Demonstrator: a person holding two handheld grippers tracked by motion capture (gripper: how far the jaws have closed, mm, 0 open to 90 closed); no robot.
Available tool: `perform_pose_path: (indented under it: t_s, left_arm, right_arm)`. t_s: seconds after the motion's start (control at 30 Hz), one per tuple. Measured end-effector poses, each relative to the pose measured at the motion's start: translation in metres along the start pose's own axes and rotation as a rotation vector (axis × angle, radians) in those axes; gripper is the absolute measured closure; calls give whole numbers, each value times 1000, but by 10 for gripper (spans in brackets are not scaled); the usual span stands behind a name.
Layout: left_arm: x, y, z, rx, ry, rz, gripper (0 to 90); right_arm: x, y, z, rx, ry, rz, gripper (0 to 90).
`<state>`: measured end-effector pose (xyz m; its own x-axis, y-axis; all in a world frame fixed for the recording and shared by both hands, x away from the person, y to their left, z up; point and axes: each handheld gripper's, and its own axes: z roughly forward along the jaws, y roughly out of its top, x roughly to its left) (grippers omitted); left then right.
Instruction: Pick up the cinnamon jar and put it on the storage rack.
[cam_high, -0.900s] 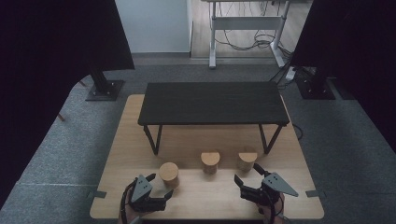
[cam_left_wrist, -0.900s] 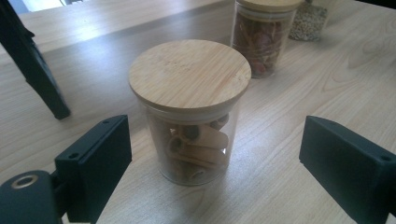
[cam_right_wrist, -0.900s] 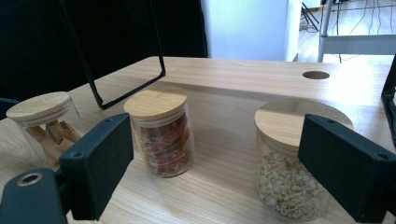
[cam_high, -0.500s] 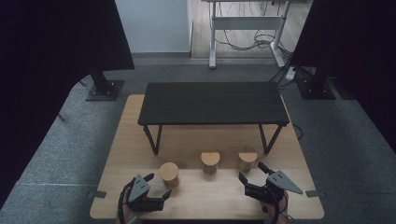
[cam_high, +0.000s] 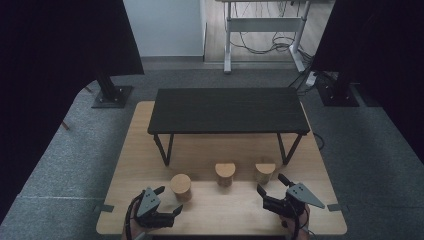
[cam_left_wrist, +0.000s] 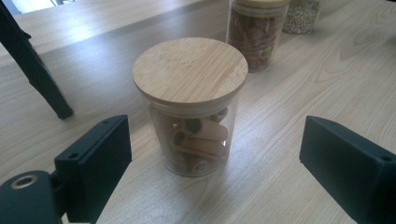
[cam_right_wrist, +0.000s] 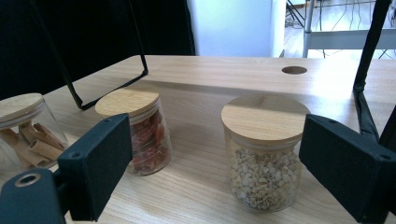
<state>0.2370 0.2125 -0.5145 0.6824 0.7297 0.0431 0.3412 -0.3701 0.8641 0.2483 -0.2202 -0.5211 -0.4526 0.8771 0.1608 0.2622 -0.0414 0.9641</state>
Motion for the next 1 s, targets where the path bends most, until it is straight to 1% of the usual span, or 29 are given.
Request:
perform_pose_path:
  t_s: [0.17, 0.37, 0.57, 0.73, 0.83, 0.87, 1.0]
  left_arm:
    - [0, -1, 1, 10, 8, 7, 88]
    - [0, -2, 5, 18, 15, 5, 88]
    - [1, -3, 12, 27, 36, 12, 83]
    - [3, -2, 18, 26, 51, 9, 81]
    - [5, -1, 23, 28, 61, 18, 79]
    - [6, -1, 24, 25, 62, 14, 79]
    - [10, 0, 28, 22, 63, 7, 79]
  right_arm:
    - [1, -1, 1, 6, -2, -3, 93]
    - [5, -3, 3, 20, 5, -13, 90]
    - [6, -3, 4, 22, 7, -15, 90]
    - [8, -4, 5, 25, 11, -20, 90]
    - [9, -4, 5, 28, 12, -23, 90]
    - [10, -4, 5, 29, 13, -25, 90]
    - [8, -5, 6, 35, 21, -9, 89]
